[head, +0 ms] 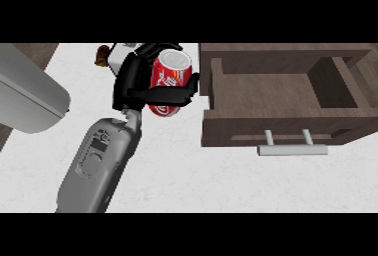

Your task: Pick up the can, place it into the drawer and close the drawer

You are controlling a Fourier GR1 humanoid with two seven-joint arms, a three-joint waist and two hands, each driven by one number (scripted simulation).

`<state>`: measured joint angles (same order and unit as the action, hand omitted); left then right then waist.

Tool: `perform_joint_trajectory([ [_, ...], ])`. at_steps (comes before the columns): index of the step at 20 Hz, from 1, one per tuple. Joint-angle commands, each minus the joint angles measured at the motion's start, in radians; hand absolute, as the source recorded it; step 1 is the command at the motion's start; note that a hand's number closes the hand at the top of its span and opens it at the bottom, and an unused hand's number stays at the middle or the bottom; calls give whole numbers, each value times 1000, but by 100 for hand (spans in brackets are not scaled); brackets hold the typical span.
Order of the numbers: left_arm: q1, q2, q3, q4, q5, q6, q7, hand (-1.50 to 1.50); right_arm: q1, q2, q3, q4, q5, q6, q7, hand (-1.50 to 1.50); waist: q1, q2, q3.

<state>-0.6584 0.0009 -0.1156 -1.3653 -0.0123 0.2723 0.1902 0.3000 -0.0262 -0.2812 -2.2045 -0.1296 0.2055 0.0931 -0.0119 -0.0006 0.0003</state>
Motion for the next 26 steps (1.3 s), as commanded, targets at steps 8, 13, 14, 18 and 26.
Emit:
perform_joint_trajectory([
  [8, -403, -1, -46, 227, 58, 158, 96, 150, 44, 2, -36, 5, -46, 51, -41, -150, -13, 2, 0],
  [13, -481, -1, -122, 341, 114, 213, 95, 150, -85, 0, 22, 38, 38, -19, 58, -150, -6, 4, 0],
  [14, -514, -1, -73, 406, 94, 200, 40, 150, 7, -10, -23, -33, -17, 27, 38, -150, -15, 3, 0],
  [18, -645, -1, -63, 522, 145, 213, 79, 150, -53, -7, -17, 44, 5, 11, 8, -150, -15, 5, 1],
  [26, -786, -1, -139, 732, 258, 256, 6, 150, -57, 12, -3, 102, 35, 21, -60, -150, -35, 10, 2],
])
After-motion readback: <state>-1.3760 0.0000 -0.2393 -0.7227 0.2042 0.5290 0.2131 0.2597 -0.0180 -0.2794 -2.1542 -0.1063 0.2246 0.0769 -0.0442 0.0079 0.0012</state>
